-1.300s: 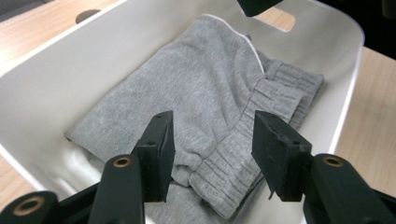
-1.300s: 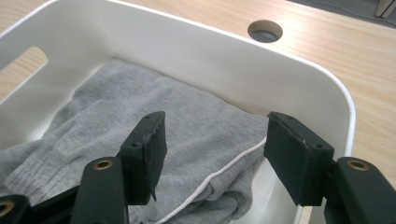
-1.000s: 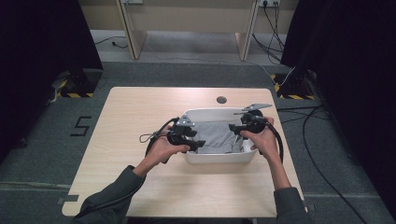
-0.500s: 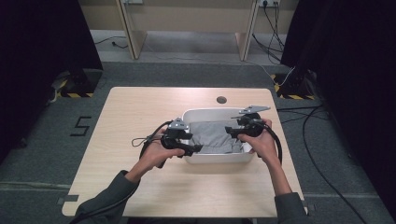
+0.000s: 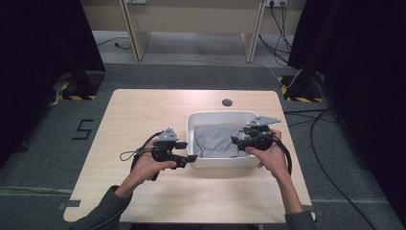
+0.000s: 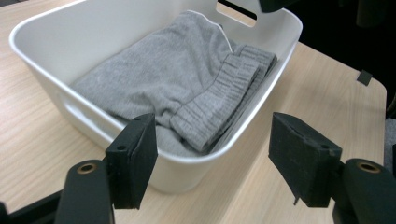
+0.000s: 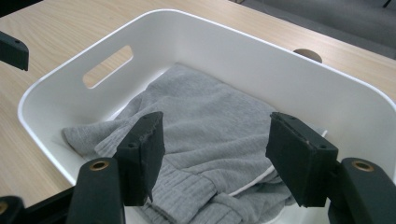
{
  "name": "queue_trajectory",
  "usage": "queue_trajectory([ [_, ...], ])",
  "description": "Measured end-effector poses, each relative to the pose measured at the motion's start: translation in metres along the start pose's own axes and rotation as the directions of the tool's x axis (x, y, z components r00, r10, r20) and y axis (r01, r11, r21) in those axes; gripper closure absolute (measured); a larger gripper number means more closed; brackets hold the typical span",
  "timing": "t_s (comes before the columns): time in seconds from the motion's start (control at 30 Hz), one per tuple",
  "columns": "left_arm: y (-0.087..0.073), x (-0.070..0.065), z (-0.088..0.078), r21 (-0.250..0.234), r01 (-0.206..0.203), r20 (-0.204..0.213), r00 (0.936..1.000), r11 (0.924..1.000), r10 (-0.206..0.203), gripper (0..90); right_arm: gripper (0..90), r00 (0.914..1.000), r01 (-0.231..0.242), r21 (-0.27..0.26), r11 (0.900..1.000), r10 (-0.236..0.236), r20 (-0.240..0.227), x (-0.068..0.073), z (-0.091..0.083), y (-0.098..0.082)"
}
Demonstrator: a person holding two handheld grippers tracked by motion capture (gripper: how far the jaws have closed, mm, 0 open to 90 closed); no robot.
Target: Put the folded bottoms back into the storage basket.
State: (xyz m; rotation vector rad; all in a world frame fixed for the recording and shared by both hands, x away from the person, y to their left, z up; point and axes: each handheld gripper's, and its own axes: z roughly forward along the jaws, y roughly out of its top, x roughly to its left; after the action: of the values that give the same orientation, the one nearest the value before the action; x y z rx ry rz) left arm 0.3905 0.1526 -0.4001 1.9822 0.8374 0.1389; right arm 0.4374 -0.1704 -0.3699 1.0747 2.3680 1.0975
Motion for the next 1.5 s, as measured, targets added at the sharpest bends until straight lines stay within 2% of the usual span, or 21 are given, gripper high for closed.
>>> queue_trajectory([
  [0.2,-0.008,0.003,-0.015,-0.016,0.003,-0.023,0.9997,0.9999,-0.003,31.6,37.2,0.9998,0.018,-0.017,1.000,-0.018,0.010,0.005,-0.010,-0.007],
  [0.43,-0.016,0.006,-0.028,-0.015,0.006,-0.045,0.9990,0.9999,-0.007,29.5,36.7,0.9998,0.021,-0.032,0.999,-0.021,-0.001,0.009,-0.019,-0.015],
  [0.67,-0.028,0.007,-0.034,0.000,0.007,-0.057,0.9983,1.0000,-0.007,28.4,36.4,0.9998,0.018,-0.051,0.999,-0.018,0.000,0.011,-0.030,-0.021],
  [0.93,-0.039,0.008,-0.041,-0.003,0.018,-0.076,0.9970,0.9998,-0.018,28.0,35.9,0.9984,0.032,-0.052,0.998,-0.030,0.047,0.012,-0.040,-0.036],
  [1.1,-0.046,0.006,-0.045,0.002,0.021,-0.078,0.9967,0.9998,-0.021,27.9,35.8,0.9981,0.028,-0.067,0.997,-0.024,0.056,0.013,-0.046,-0.044],
  [1.4,-0.055,0.007,-0.051,-0.015,0.031,-0.088,0.9956,0.9994,-0.033,27.9,35.6,0.9959,0.046,-0.089,0.995,-0.039,0.082,0.022,-0.057,-0.052],
  [1.5,-0.061,0.007,-0.050,-0.009,0.041,-0.092,0.9949,0.9991,-0.041,27.6,35.5,0.9957,0.050,-0.100,0.994,-0.042,0.082,0.030,-0.058,-0.062],
])
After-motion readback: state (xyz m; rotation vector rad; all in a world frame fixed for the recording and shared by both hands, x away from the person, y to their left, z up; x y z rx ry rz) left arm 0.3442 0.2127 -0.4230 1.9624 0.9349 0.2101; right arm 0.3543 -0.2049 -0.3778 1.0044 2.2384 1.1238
